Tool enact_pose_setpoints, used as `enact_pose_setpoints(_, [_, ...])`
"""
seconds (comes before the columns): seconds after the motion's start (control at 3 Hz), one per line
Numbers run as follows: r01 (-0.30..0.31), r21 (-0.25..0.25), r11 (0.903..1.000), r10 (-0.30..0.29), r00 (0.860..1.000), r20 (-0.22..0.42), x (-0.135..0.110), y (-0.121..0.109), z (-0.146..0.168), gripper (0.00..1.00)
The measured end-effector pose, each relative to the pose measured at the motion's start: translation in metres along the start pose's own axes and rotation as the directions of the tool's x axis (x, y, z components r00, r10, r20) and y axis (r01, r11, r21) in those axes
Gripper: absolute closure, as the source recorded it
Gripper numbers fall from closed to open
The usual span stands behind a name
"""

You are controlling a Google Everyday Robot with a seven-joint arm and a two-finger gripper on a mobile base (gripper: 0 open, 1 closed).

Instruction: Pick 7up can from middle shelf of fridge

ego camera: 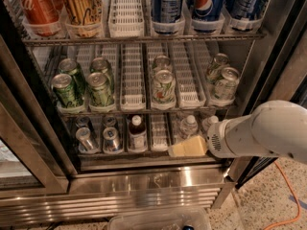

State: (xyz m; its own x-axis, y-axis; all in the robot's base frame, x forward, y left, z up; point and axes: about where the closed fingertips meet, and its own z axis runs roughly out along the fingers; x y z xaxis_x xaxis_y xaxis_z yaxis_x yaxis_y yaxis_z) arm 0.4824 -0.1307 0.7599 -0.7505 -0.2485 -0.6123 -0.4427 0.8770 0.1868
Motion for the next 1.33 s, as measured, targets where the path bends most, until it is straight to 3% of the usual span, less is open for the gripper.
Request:
enact_pose_setpoints(0.33, [-0.052,0.071,0.9961,0.052,0.999,-0.004,0.0037,-0.0067,0.0008,0.00])
enact_pose_setpoints(0.67, [-0.061,0.113,0.9917,0.065,0.997,-0.030,0.0004,-0.0081,0.0009,0.00])
enact_pose_setpoints(1.0, [-0.061,0.114,0.9917,0.065,0.997,-0.031,0.0004,-0.0081,0.0009,0.00])
enact_pose_setpoints(1.33, [-0.109,0.073,0.9913,0.108,0.994,0.012,-0.0040,-0.0083,0.0081,0.00])
